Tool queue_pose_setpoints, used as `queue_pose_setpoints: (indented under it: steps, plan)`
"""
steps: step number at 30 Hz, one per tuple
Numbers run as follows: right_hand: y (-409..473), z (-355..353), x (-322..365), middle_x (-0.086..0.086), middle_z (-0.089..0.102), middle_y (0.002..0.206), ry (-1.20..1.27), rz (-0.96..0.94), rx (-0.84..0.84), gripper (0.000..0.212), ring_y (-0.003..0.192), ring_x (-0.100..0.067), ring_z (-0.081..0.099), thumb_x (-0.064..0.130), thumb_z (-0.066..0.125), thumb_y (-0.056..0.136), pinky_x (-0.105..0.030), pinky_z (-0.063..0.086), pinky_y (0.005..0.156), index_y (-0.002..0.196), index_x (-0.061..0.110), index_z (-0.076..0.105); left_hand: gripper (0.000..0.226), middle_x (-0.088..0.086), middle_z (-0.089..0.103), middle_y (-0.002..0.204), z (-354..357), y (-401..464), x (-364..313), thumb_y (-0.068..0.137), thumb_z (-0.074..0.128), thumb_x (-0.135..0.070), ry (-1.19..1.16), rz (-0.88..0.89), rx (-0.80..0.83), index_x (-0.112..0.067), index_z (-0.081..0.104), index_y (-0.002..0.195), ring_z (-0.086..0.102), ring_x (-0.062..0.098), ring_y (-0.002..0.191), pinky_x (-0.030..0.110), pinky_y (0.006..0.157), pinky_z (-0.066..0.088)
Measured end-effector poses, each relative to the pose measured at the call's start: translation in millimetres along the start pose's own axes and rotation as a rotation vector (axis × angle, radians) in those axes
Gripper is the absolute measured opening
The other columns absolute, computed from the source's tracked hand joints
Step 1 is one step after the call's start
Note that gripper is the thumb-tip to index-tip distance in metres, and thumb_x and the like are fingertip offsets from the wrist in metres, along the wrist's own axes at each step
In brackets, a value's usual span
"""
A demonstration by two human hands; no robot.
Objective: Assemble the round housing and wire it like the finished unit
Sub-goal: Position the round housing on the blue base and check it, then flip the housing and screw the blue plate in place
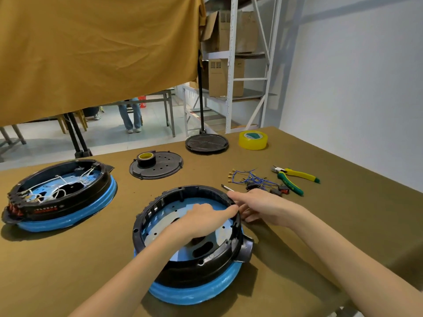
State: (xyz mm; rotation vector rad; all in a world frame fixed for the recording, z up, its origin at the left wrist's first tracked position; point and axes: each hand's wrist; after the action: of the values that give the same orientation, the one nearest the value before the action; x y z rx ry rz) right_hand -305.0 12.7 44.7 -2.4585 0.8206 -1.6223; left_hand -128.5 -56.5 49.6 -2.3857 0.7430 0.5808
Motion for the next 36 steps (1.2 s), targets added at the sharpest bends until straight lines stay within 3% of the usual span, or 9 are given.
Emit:
queue_pose_setpoints:
  steps: [3, 5, 7, 12, 18, 25, 28, 31, 36]
  plan:
    - [-1.3, -15.6, -8.3, 0.000, 0.069, 0.083, -0.019, -0.133, -0.221, 0.040, 0.065, -0.011, 0.066, 0.048, 0.056, 0.101, -0.024, 0.054, 0.058, 0.096, 0.011, 0.073, 0.097, 0.030, 0.044, 0.150, -0.6, 3.7, 3.9, 0.082, 0.036, -0.091, 0.035, -0.009, 0.012, -0.001, 0.063, 0.106, 0.055, 0.038, 0.127, 0.042, 0.101, 0.043]
    - [-4.1, -30.4, -20.3, -0.001, 0.067, 0.075, -0.009, -0.204, -0.366, 0.027, 0.056, -0.013, 0.060, 0.033, 0.058, 0.101, -0.028, 0.050, 0.055, 0.089, 0.014, 0.073, 0.079, 0.035, 0.049, 0.138, -0.7, 5.7, 6.1, 0.083, 0.037, -0.090, 0.033, 0.016, -0.007, -0.012, 0.045, 0.068, 0.065, 0.034, 0.103, 0.041, 0.095, 0.045]
    - [-6.4, -42.0, -34.2, 0.005, 0.070, 0.070, -0.192, -0.240, -0.482, 0.020, 0.060, -0.014, 0.062, 0.026, 0.058, 0.099, -0.026, 0.048, 0.057, 0.087, 0.021, 0.073, 0.076, 0.034, 0.057, 0.106, -0.7, 8.8, 7.2, 0.080, 0.037, -0.092, 0.010, 0.031, -0.013, -0.018, 0.029, 0.065, 0.060, 0.025, 0.074, 0.039, 0.084, 0.043]
    - [-4.1, -47.8, -58.1, 0.002, 0.071, 0.090, -0.436, -0.161, -0.472, 0.019, 0.082, -0.019, 0.067, 0.016, 0.052, 0.101, -0.030, 0.049, 0.071, 0.103, 0.022, 0.070, 0.076, -0.006, 0.022, 0.049, -5.1, 17.6, 13.0, 0.082, 0.039, -0.089, -0.033, 0.078, -0.117, -0.020, 0.020, 0.060, 0.024, 0.013, 0.040, 0.036, 0.069, 0.035]
    - [0.8, -54.4, -61.9, 0.004, 0.066, 0.091, -0.512, -0.160, -0.472, 0.014, 0.086, -0.017, 0.064, 0.014, 0.065, 0.094, -0.030, 0.050, 0.075, 0.102, 0.026, 0.067, 0.073, -0.007, 0.015, 0.042, 1.1, 19.8, 16.5, 0.088, 0.041, -0.083, 0.024, 0.119, -0.283, -0.021, 0.021, 0.054, 0.017, 0.013, 0.037, 0.033, 0.060, 0.027]
    - [-2.2, -51.5, -55.1, 0.004, 0.070, 0.088, -0.509, -0.096, -0.535, 0.023, 0.080, -0.014, 0.066, 0.047, 0.068, 0.094, -0.036, 0.057, 0.074, 0.096, 0.023, 0.068, 0.073, -0.006, 0.017, 0.037, 5.5, 20.3, 16.8, 0.090, 0.042, -0.080, 0.064, 0.142, -0.359, -0.021, 0.025, 0.049, 0.019, 0.014, 0.037, 0.031, 0.056, 0.030]
    - [-7.7, -39.1, -45.2, 0.010, 0.067, 0.081, -0.579, -0.131, -0.481, 0.044, 0.073, -0.008, 0.063, 0.072, 0.058, 0.089, -0.031, 0.049, 0.058, 0.095, 0.029, 0.065, 0.074, -0.006, 0.018, 0.037, 6.4, 22.3, 17.5, 0.089, 0.041, -0.081, 0.075, 0.144, -0.374, -0.021, 0.026, 0.048, 0.020, 0.014, 0.038, 0.030, 0.055, 0.031]
    - [-8.1, -29.4, -36.1, 0.006, 0.066, 0.089, -0.849, -0.112, -0.425, 0.042, 0.079, -0.012, 0.062, 0.063, 0.068, 0.086, -0.026, 0.041, 0.054, 0.100, 0.024, 0.066, 0.073, -0.006, 0.018, 0.037, 7.2, 23.3, 18.5, 0.089, 0.041, -0.080, 0.081, 0.145, -0.375, -0.021, 0.026, 0.049, 0.020, 0.013, 0.038, 0.031, 0.055, 0.031]
    - [1.1, -16.2, -26.3, -0.002, 0.069, 0.080, -0.698, -0.117, -0.386, 0.044, 0.074, -0.020, 0.067, 0.057, 0.065, 0.091, -0.033, 0.052, 0.063, 0.088, 0.013, 0.070, 0.073, -0.005, 0.017, 0.040, 6.7, 22.6, 17.8, 0.090, 0.040, -0.080, 0.102, 0.154, -0.385, -0.020, 0.025, 0.051, 0.022, 0.016, 0.040, 0.031, 0.055, 0.031]
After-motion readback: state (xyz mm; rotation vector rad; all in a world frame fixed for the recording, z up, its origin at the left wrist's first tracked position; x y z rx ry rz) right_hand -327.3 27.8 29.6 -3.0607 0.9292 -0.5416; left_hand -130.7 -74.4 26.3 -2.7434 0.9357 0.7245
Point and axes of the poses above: each hand's wrist, its own y-axis towards the middle knuckle, its own z-axis out of the palm, x = y × z
